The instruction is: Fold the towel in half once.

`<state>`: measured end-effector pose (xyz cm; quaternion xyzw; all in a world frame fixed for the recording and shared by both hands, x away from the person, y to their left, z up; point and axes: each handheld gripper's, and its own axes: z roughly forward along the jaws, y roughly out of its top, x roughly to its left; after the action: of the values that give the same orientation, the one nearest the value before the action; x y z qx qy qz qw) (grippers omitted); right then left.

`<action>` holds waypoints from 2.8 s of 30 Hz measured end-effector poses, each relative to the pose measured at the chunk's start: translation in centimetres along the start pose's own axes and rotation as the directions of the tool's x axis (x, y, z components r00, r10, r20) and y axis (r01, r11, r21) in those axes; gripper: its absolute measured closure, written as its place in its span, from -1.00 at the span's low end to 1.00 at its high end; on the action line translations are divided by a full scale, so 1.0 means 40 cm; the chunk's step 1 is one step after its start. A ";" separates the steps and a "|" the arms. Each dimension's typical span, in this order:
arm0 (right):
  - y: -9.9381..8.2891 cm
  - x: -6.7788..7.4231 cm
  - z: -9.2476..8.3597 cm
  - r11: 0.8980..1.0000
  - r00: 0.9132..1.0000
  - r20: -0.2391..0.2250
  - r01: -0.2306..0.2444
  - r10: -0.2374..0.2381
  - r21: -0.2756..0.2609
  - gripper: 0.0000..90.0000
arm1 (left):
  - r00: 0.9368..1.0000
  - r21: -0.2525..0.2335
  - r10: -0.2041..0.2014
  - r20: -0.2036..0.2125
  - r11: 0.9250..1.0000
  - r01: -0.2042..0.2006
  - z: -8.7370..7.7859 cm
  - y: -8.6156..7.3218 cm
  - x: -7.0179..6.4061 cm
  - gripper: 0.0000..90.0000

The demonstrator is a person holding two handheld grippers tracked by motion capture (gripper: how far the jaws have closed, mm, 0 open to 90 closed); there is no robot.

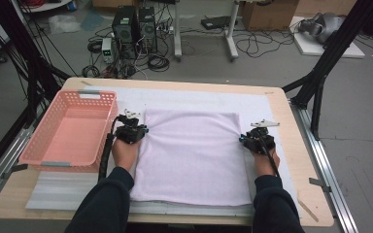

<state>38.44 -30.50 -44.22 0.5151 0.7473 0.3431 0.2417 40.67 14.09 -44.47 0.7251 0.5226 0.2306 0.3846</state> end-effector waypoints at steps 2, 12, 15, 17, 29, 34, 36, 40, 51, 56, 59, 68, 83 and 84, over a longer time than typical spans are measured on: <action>0.006 -0.029 -0.003 0.997 0.997 -0.049 -0.056 0.054 -0.050 0.37 | 0.998 -0.041 -0.053 0.017 0.998 0.053 0.004 0.003 0.018 0.21; 0.098 -0.053 0.128 0.999 0.996 -0.075 -0.052 0.051 -0.001 0.14 | 0.990 0.004 -0.118 0.079 0.993 0.118 0.108 0.077 0.073 0.16; 0.102 -0.048 0.151 0.999 0.996 -0.075 -0.050 0.049 -0.002 0.50 | 0.997 -0.002 -0.064 0.047 0.998 0.064 0.120 0.075 0.075 0.71; 0.101 -0.053 0.152 0.998 0.996 -0.058 -0.061 0.060 -0.008 0.64 | 0.999 -0.015 -0.023 -0.028 1.000 0.022 0.118 0.081 0.073 0.95; 0.109 -0.057 0.128 0.990 0.996 0.010 -0.089 0.091 -0.108 0.34 | 0.997 -0.087 -0.081 0.018 0.993 0.083 0.111 0.089 0.079 0.23; 0.102 -0.036 0.154 0.999 0.999 0.019 -0.028 0.029 -0.016 0.21 | 1.000 0.003 -0.022 -0.002 1.000 0.022 0.145 0.094 0.055 0.19; 0.103 -0.037 0.150 1.000 0.996 0.084 -0.010 0.011 -0.012 0.13 | 0.996 0.006 0.025 -0.086 1.000 -0.025 0.147 0.096 0.046 0.20; 0.102 -0.056 0.135 0.999 0.993 0.112 -0.042 0.042 -0.003 0.10 | 0.993 0.026 0.001 -0.116 1.000 0.002 0.137 0.100 0.039 0.09; 0.063 -0.046 0.017 0.998 0.999 -0.036 -0.017 0.015 -0.064 0.05 | 0.995 -0.081 0.051 0.080 0.996 -0.045 0.019 0.065 -0.025 -0.15; 0.027 -0.006 -0.005 0.997 0.992 -0.104 0.071 -0.068 0.027 0.04 | 0.986 -0.128 0.076 0.149 0.990 -0.057 -0.027 0.047 -0.049 -0.26; 0.005 -0.004 0.000 0.992 0.992 -0.089 0.096 -0.089 0.080 0.06 | 0.979 -0.161 0.061 0.196 0.987 -0.029 -0.060 0.035 -0.056 -0.31; -0.023 -0.022 -0.123 0.999 0.994 -0.101 0.029 -0.033 -0.040 -0.01 | 0.953 -0.228 0.110 0.282 0.973 -0.045 -0.152 -0.022 -0.061 -0.62; -0.112 -0.008 -0.206 0.985 0.992 -0.095 0.064 -0.080 -0.163 -0.30 | 0.931 -0.264 0.192 0.310 0.958 -0.110 -0.172 -0.061 -0.070 -0.61; -0.112 -0.008 -0.203 0.985 0.991 -0.100 0.068 -0.085 -0.162 -0.33 | 0.931 -0.256 0.184 0.315 0.961 -0.103 -0.171 -0.061 -0.068 -0.61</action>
<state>30.02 -33.99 -42.38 0.4463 0.7488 0.4188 0.2544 33.27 14.09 -42.14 0.7397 0.3634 0.1914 0.5330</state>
